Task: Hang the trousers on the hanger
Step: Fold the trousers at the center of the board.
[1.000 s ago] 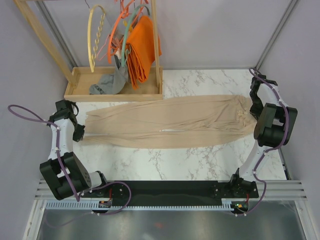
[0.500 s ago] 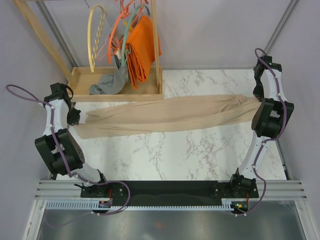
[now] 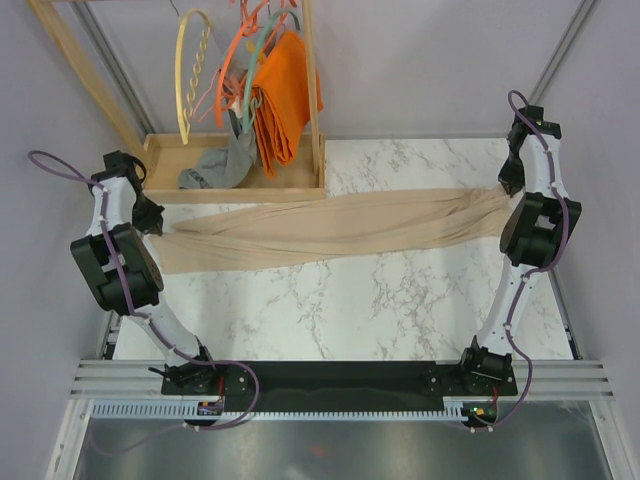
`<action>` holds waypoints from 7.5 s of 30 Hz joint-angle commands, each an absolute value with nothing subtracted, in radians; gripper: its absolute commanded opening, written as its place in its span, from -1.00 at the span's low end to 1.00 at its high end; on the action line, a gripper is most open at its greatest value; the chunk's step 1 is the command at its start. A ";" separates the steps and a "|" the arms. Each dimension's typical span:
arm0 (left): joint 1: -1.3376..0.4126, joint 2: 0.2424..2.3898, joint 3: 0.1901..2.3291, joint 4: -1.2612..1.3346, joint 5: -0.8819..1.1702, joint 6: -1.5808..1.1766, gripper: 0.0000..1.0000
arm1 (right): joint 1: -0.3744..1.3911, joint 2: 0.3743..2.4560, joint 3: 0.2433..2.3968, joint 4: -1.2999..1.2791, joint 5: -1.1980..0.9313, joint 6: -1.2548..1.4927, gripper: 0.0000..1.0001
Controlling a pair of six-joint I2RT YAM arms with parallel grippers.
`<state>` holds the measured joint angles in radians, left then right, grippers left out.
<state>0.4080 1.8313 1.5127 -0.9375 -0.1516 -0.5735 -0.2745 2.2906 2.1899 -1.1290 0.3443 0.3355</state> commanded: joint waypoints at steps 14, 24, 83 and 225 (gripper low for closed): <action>0.410 1.899 1.684 -0.927 -0.187 -0.549 -0.95 | -0.363 2.306 2.238 -1.065 0.253 0.386 -1.00; 0.408 1.972 1.713 -0.913 -0.147 -0.546 -0.95 | -0.405 2.339 2.240 -0.985 0.109 0.440 -1.00; 0.551 1.815 1.396 -0.798 -0.074 -0.512 -0.96 | -0.407 2.215 2.085 -0.959 0.318 0.423 -1.00; -0.092 1.828 1.442 -0.816 0.259 -0.834 0.01 | 0.150 2.002 1.497 -0.836 0.161 0.850 -0.25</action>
